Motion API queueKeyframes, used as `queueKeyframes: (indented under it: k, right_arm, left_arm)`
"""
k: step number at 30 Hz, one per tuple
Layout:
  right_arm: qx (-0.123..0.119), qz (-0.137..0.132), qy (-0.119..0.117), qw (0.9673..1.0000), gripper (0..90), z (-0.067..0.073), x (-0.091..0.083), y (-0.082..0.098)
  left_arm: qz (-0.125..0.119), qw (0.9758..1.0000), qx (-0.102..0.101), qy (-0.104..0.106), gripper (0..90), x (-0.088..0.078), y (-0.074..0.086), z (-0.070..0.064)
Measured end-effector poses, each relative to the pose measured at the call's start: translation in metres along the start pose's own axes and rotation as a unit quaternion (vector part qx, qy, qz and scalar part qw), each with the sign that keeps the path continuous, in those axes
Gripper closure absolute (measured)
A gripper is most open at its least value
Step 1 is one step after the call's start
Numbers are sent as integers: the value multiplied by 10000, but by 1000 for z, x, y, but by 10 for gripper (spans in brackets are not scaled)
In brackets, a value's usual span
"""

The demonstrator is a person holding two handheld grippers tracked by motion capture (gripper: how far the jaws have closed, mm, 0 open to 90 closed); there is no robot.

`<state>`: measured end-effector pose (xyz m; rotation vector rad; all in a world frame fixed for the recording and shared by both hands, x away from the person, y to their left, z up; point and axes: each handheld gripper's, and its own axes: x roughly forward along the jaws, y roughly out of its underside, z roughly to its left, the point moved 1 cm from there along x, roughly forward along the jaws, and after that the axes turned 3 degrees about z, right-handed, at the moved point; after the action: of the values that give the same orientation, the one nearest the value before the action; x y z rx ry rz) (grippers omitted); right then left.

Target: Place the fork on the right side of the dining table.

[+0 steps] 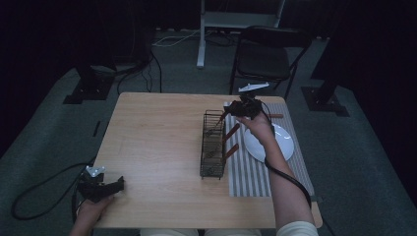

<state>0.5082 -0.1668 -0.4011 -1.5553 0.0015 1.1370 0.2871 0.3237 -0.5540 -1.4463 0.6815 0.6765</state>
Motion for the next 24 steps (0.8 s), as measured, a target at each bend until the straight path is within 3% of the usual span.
queueKeyframes:
  k: [8,12,13,16,24]
  right_arm:
    - [-209,231,-226,9993,664,1,6,5]
    - [-125,175,-507,9985,703,-2,4,5]
    - [-119,161,-702,9973,732,-2,2,5]
    - [-124,125,-923,9956,774,-2,-2,4]
    - [-338,181,-994,9943,806,6,-8,4]
  left_arm:
    - [1,10000,-1,0,2,0,0,0]
    - [0,10000,-1,0,2,0,0,0]
    - [4,10000,4,0,2,0,0,0]
    - [3,10000,4,1,2,0,0,0]
    - [4,10000,4,1,2,0,0,0]
